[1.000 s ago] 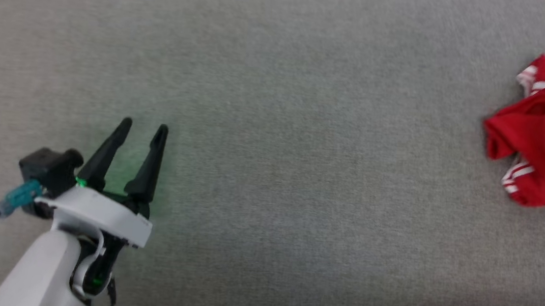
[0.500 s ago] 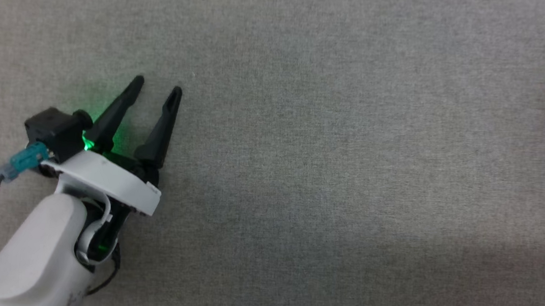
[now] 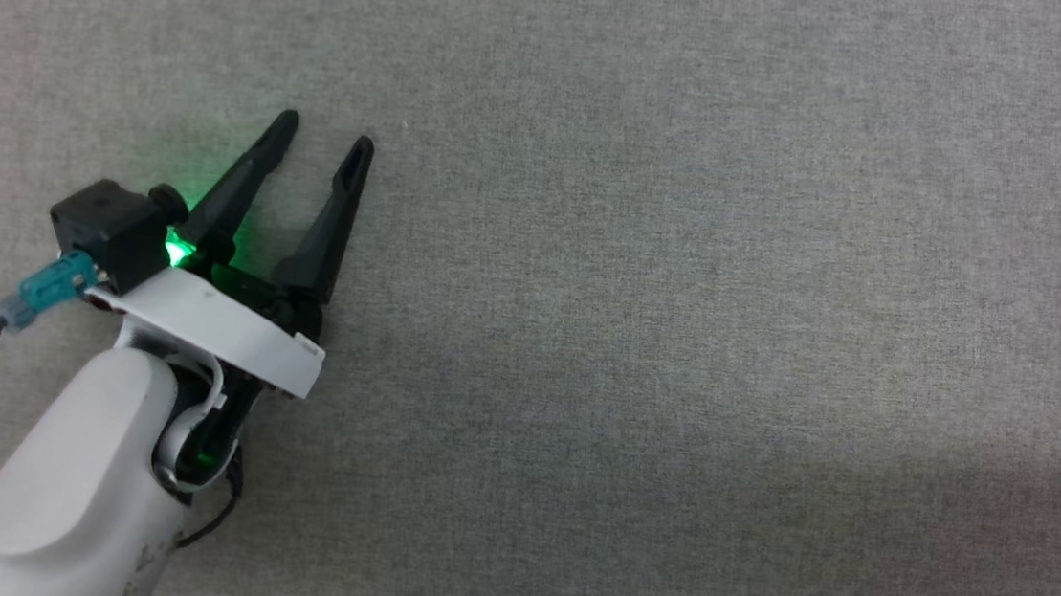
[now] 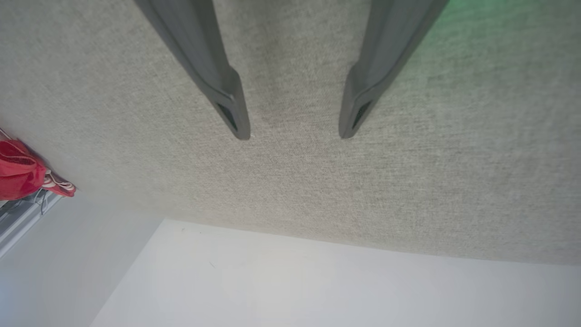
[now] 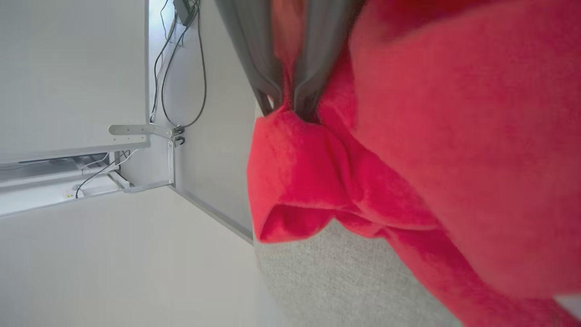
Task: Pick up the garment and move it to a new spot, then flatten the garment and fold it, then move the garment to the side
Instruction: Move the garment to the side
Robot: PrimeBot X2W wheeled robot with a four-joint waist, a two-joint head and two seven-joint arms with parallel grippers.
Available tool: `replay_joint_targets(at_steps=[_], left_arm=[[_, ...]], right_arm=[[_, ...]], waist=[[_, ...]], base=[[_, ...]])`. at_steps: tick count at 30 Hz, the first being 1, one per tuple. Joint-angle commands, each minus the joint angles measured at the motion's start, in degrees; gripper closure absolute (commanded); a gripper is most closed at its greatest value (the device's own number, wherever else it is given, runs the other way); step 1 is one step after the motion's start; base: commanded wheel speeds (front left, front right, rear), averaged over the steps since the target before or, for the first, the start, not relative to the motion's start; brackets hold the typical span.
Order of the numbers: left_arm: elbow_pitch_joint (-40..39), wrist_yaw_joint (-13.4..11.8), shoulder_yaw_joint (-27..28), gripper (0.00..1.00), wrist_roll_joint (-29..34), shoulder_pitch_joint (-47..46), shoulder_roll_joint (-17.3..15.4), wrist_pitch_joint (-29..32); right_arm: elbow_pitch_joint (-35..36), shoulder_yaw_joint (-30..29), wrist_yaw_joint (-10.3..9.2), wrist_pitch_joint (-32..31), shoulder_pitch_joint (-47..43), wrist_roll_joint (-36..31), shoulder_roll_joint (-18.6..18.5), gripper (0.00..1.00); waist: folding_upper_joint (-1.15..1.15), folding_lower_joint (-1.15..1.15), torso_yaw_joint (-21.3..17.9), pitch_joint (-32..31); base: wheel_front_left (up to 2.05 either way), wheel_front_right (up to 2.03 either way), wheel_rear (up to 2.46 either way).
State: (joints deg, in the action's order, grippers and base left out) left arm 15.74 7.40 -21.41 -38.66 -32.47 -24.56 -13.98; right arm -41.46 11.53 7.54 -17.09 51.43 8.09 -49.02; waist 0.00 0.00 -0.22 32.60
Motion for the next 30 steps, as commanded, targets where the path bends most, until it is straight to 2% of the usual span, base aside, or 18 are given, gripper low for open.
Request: replay_joint_targets(at_steps=[1, 7, 8, 9, 10, 19, 25, 30], left_arm=[[1.96, -0.06, -0.03, 0.0, -0.25, 1.06, -0.59, 0.18], [2.31, -0.03, -0.37, 0.0, -0.68, 1.04, -0.62, -0.13], [2.38, -0.03, -0.36, 0.0, -0.72, 1.11, -0.61, -0.21], [2.46, -0.03, -0.33, 0.0, -0.79, 1.2, -0.63, -0.28], [2.48, -0.03, -0.23, 0.0, -0.84, 1.31, -0.7, -0.36], [2.85, -0.36, 0.83, 0.0, -1.35, 3.99, -1.16, -0.74], [2.23, -1.24, 1.99, 0.0, -2.19, 7.77, -2.0, -0.92], [0.84, -2.46, 3.43, 0.0, -3.1, 11.95, -3.06, -1.0]], right_arm=[[-1.08, -1.16, -0.12, 0.56, 0.76, -0.61, 1.27, 1.0], [-4.93, -4.38, -0.12, 1.12, 1.93, -2.63, 3.19, 1.0], [-5.65, -5.06, -0.12, 1.36, 2.01, -3.6, 3.63, 0.79], [-6.18, -5.22, -0.12, 1.56, 2.04, -4.43, 4.24, 0.2], [-6.73, -6.37, -0.12, 2.29, 2.42, -4.73, 4.53, 0.0], [-11.72, -10.77, -0.12, 6.29, 3.41, -7.88, 8.49, 0.0], [-13.34, -12.35, -0.12, 11.38, 2.4, -6.15, 12.49, 0.0], [-14.36, -11.17, -0.12, 15.95, 0.28, -2.83, 16.2, 0.0]], waist=[[0.0, 0.0, 0.21, -0.36], [0.0, 0.0, 0.41, -1.54], [0.0, 0.0, 0.41, -1.87], [0.0, 0.0, 0.4, -2.17], [0.0, 0.0, 0.33, -2.49], [0.0, 0.0, -0.12, -8.17], [0.0, 0.0, -0.26, -13.32], [0.0, 0.0, -0.31, -17.79]], base=[[0.0, 0.0, 0.0], [0.0, 0.0, 0.0], [0.0, 0.0, 0.0], [0.0, 0.0, 0.0], [0.0, 0.0, 0.0], [0.0, 0.0, 0.0], [0.0, 0.0, 0.0], [0.0, 0.0, 0.0]])
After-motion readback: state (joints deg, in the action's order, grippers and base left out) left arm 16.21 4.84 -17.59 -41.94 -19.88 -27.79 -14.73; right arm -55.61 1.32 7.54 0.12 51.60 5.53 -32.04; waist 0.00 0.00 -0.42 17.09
